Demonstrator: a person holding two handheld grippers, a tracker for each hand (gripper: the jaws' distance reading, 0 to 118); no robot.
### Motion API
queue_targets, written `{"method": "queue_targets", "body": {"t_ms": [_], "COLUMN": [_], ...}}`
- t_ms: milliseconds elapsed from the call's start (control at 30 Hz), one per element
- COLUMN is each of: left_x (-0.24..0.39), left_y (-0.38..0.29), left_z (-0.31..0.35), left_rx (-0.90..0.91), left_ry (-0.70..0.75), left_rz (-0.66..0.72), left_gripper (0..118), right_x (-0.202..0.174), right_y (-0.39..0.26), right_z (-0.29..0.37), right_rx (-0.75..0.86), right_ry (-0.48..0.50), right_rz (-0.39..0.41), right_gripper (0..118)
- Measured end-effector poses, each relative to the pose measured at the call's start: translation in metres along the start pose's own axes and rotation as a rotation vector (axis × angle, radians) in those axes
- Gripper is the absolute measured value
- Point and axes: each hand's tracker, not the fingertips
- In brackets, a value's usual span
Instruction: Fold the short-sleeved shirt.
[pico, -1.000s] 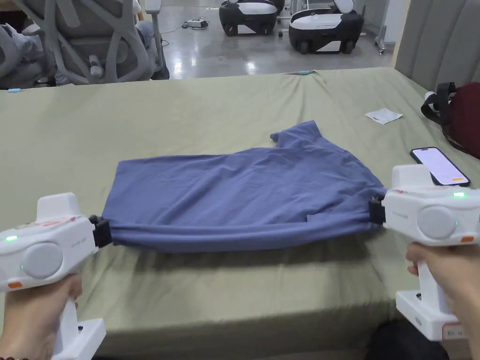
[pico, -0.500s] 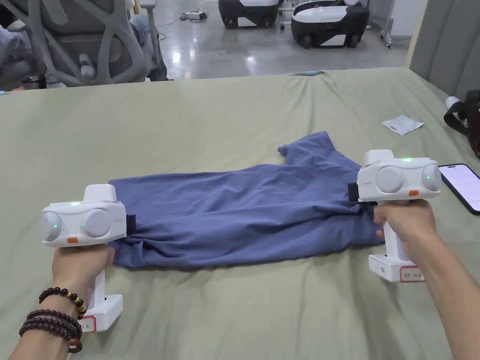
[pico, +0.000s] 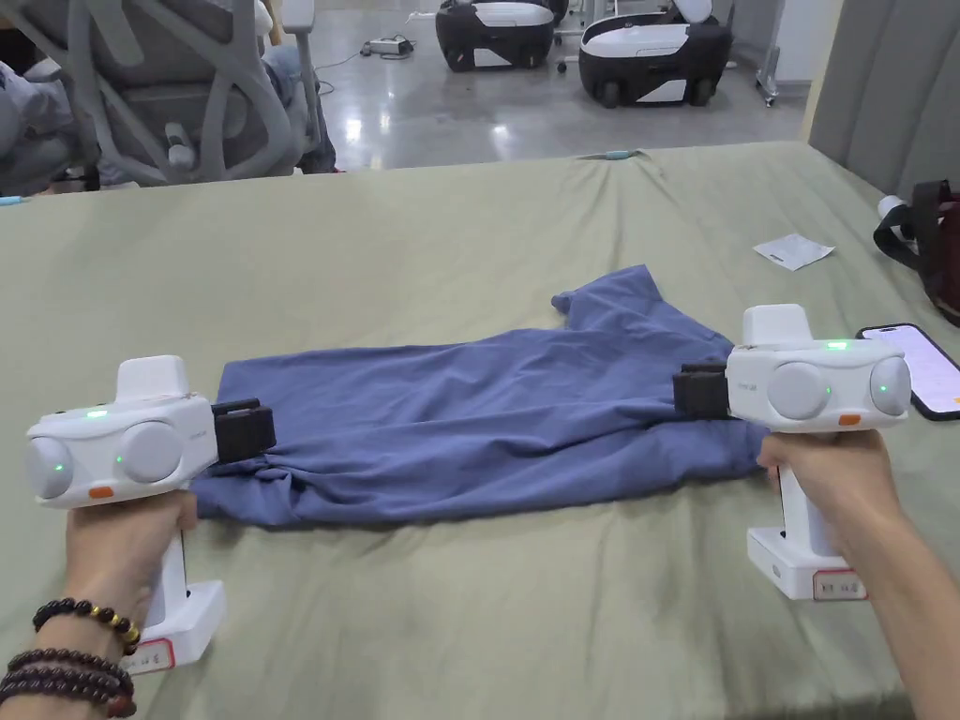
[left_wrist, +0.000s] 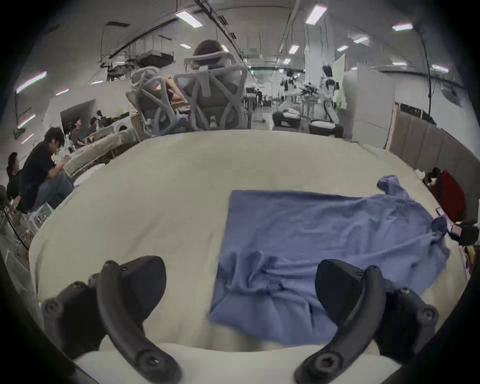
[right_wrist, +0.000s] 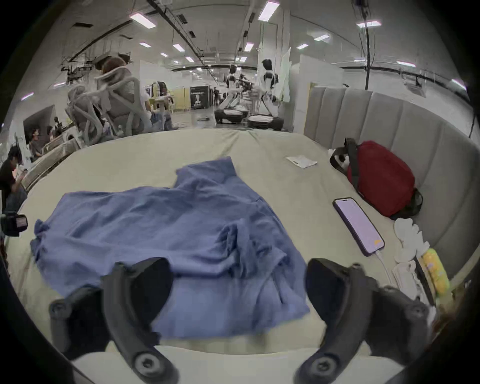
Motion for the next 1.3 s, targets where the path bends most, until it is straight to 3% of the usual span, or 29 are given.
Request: {"method": "queue_targets", "body": {"t_ms": [100,133,433,467,500,533,567,600,800,900,933,967,1000,1033,1067,1133,1233,1267,1300], "left_x": [-0.011,-0.014,-0.023,-0.021,-0.020,-0.020,-0.016,-0.016,-0.003,0.002,0.002,0.000,-0.001,-0.002,-0.004,-0.007,-0.010,-0.010,-0.009], "left_y": [-0.020,-0.029,-0.044,-0.041,-0.038,-0.037,-0.036,-0.034,-0.035,-0.040,-0.038,-0.036,-0.034,-0.034,-0.034,-0.034,-0.034,-0.034,-0.034], "left_z": [0.036,0.045,0.035,0.027,0.018,0.009,0.001,-0.008,-0.049,-0.045,-0.041,-0.038,-0.035,-0.035,-0.035,-0.035,-0.034,-0.034,-0.034], "left_rx": [0.040,0.044,-0.008,-0.014,-0.025,-0.039,-0.067,-0.084,-0.199,-0.193,-0.183,-0.168,-0.162,-0.171,-0.168,-0.167,-0.166,-0.167,-0.167], "left_ry": [-0.032,-0.044,-0.058,-0.059,-0.063,-0.066,-0.050,-0.052,-0.040,-0.015,-0.006,-0.014,-0.037,-0.044,-0.047,-0.058,-0.069,-0.069,-0.068], "left_rz": [0.037,0.040,0.032,0.023,0.000,-0.005,-0.013,-0.009,-0.010,-0.008,-0.011,-0.001,0.017,0.019,0.015,0.017,0.039,0.038,0.035], "left_gripper": [26,0,0,12,36,72,86,89,81,43,6,5,5,5,5,5,5,5,5], "right_x": [0.000,-0.001,-0.005,-0.005,-0.006,-0.006,-0.006,-0.006,-0.006,-0.006,-0.005,-0.003,-0.002,0.001,0.004,0.012,0.026,0.027,0.024], "right_y": [-0.022,-0.029,-0.047,-0.046,-0.045,-0.044,-0.044,-0.043,-0.041,-0.040,-0.038,-0.036,-0.032,-0.028,-0.024,-0.019,-0.010,-0.009,-0.010], "right_z": [0.019,0.026,0.054,0.053,0.055,0.053,0.050,0.048,0.031,0.029,0.027,0.023,0.018,0.013,0.005,-0.009,-0.045,-0.046,-0.028], "right_rx": [0.032,0.032,0.046,0.045,0.045,0.043,0.041,0.039,0.011,0.006,0.004,0.001,-0.012,-0.023,-0.031,-0.029,-0.069,-0.109,-0.151], "right_ry": [0.034,0.041,0.064,0.065,0.064,0.060,0.054,0.051,0.046,0.044,0.043,0.042,0.030,0.024,0.024,0.019,-0.001,-0.025,-0.024], "right_rz": [-0.013,-0.012,0.006,0.009,0.012,0.015,0.023,0.031,0.023,0.032,0.035,0.035,0.036,0.043,0.046,0.022,0.004,0.008,0.011], "right_gripper": [18,3,0,0,0,0,0,0,0,0,3,17,48,99,118,107,106,100,84]}}
